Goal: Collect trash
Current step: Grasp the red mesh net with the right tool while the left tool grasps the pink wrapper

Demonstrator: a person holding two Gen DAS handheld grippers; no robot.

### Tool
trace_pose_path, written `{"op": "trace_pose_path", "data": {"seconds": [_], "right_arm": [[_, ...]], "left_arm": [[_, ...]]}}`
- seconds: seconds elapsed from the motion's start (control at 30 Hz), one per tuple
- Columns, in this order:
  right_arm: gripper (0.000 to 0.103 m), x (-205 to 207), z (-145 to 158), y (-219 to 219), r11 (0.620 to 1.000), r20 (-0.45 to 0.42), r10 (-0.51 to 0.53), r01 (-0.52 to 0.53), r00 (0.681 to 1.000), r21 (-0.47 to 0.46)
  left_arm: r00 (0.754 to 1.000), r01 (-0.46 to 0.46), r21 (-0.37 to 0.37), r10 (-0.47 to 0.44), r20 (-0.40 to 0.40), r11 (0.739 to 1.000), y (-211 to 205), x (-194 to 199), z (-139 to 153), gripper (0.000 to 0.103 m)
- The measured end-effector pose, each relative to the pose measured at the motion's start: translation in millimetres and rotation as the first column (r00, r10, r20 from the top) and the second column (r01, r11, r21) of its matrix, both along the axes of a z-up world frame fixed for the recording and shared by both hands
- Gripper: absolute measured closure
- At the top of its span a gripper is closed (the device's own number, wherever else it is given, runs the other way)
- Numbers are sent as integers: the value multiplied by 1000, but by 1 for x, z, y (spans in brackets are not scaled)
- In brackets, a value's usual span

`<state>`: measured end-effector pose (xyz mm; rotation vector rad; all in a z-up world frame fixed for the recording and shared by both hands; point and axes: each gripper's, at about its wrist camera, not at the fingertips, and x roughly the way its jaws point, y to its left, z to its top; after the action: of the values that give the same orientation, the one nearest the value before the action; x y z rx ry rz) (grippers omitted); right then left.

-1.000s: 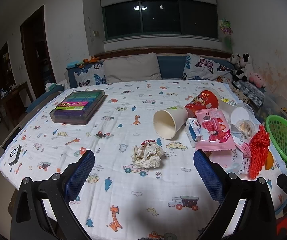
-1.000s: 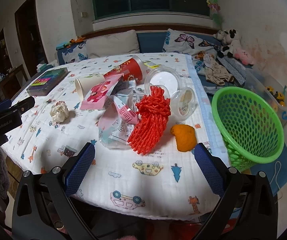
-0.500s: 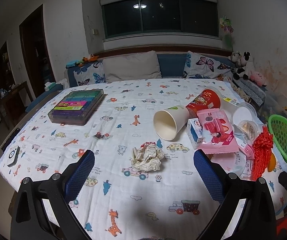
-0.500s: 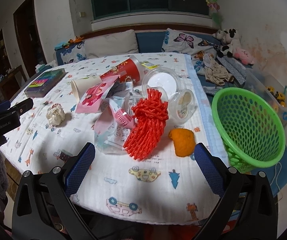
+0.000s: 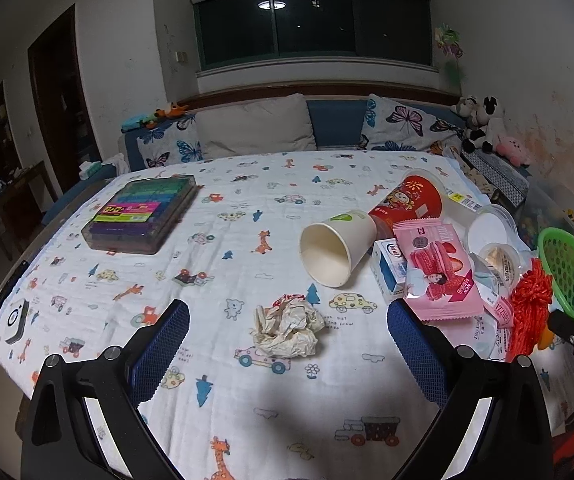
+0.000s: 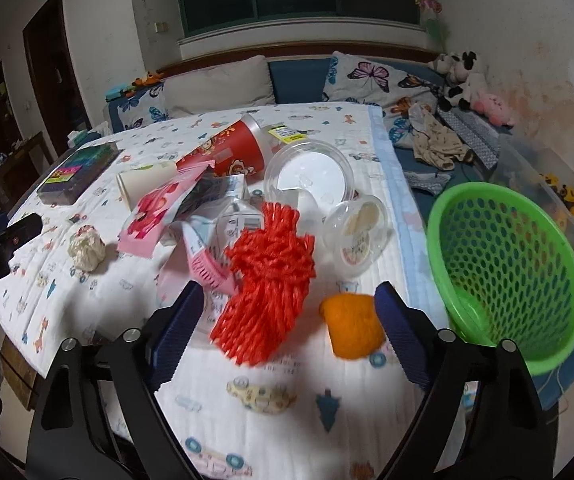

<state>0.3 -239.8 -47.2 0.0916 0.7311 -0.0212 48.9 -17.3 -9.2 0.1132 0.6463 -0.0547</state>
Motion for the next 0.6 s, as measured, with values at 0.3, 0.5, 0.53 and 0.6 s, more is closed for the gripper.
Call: {"op": "trace_pose_path", "data": {"seconds": [0.3,0.5,0.53,0.6], "right_arm": [[38,34,-17,-8,999,-42,23,-21,999,39],[57,35,-23,-13,995,-52,45,-40,998,91],[61,34,-23,-14,995,-49,48,-43,998,91],[66,31,-22,-14,994,-41,57,-52,998,99]], "left_arm": [[995,83,-35,-85,-50,996,-17,22,-1,7],[973,196,-93,-205,-104,976,-42,43,-1,7],[971,203,-94,-213,-109,975,-46,46,-1,7],[963,227,-100,-238,-124,969,-55,52,-3,7]]}}
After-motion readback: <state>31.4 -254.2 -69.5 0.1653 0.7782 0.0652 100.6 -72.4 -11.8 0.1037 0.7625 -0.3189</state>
